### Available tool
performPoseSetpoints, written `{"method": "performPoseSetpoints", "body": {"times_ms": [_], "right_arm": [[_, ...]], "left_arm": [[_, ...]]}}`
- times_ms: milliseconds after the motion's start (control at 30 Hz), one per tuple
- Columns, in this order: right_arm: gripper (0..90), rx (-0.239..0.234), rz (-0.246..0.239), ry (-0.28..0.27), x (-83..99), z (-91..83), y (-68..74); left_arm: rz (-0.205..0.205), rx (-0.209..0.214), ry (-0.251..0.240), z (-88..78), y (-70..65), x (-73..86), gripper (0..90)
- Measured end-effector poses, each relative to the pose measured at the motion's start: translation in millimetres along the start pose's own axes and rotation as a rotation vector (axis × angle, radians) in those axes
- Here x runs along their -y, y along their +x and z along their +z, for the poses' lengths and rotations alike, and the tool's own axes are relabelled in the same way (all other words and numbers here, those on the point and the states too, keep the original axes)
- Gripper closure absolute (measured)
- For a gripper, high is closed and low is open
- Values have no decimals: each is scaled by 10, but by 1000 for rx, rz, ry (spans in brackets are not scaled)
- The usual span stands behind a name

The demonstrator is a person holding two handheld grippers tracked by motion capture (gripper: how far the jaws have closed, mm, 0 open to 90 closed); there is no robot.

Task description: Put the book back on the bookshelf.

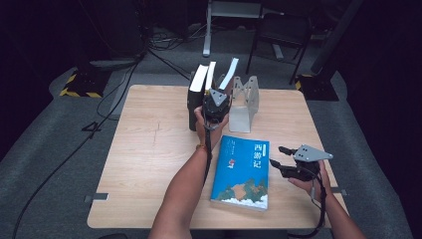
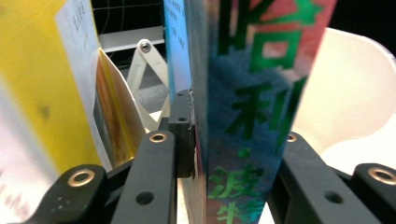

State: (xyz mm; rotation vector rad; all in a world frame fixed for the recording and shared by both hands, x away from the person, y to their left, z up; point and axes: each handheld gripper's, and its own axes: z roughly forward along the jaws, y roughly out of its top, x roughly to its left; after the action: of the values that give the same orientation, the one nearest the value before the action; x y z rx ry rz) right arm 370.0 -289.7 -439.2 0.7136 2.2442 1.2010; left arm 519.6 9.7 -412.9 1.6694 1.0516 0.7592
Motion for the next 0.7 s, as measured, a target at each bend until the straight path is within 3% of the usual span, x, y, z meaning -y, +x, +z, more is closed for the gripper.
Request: {"method": "performPoseSetpoints", "body": {"times_ms": [100,300,533,700], "right_arm": [[413,2,-2,2,-5,3,7],[409,4,8,5,3,-2,-12],[409,2,7,8,-5,0,-2],[408,-1,6,16,-2,16,7]], "left_arm": [[-4,0,6,-21,-16,-6,683],[33,13,7,-139,-61,-42,586],[75,31,22,-340,-11,36,549],[137,55,40,-499,45,85,543]]}}
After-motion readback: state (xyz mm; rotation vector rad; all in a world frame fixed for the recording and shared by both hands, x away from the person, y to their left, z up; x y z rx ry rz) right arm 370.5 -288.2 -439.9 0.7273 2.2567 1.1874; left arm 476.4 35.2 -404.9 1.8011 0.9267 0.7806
